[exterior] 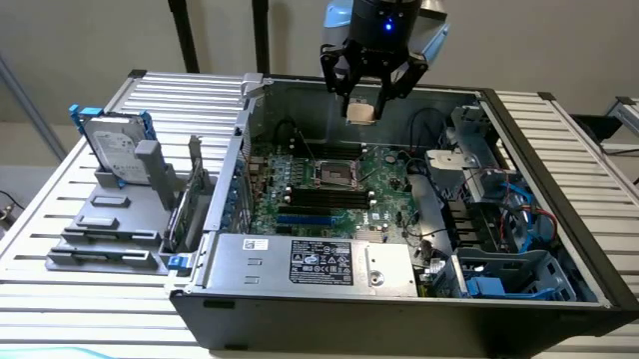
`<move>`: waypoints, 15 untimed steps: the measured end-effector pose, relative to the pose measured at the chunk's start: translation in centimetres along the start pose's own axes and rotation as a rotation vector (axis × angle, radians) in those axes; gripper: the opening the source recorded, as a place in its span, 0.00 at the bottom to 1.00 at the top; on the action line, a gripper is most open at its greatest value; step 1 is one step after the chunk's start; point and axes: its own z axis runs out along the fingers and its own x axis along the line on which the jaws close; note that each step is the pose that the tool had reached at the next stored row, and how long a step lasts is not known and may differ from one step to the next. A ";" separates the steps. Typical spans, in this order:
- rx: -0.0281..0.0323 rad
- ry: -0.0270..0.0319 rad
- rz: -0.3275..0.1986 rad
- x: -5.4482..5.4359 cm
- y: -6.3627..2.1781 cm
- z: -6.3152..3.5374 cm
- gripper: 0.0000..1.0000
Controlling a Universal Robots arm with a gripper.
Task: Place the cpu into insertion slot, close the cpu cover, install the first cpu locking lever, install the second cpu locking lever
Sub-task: 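Place the cpu into insertion slot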
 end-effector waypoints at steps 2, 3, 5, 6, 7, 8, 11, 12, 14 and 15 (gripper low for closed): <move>-0.0001 -0.0004 0.000 0.5 0.41 0.23 0.54; -0.0001 -0.0006 0.000 0.7 0.76 0.37 0.54; 0.0003 -0.0008 0.000 1.0 1.43 0.66 0.54; 0.0011 -0.0008 0.000 1.1 1.73 0.81 0.54; 0.0022 -0.0009 0.000 1.2 2.07 0.99 0.54; 0.0036 -0.0010 0.000 1.4 2.37 1.15 0.54; 0.0093 -0.0012 0.000 1.6 2.95 1.38 0.54; 0.0113 -0.0013 0.000 1.6 3.04 1.42 0.54; 0.0149 -0.0009 0.000 1.6 3.13 1.49 0.54; 0.0173 0.0004 0.003 1.6 3.14 1.54 0.54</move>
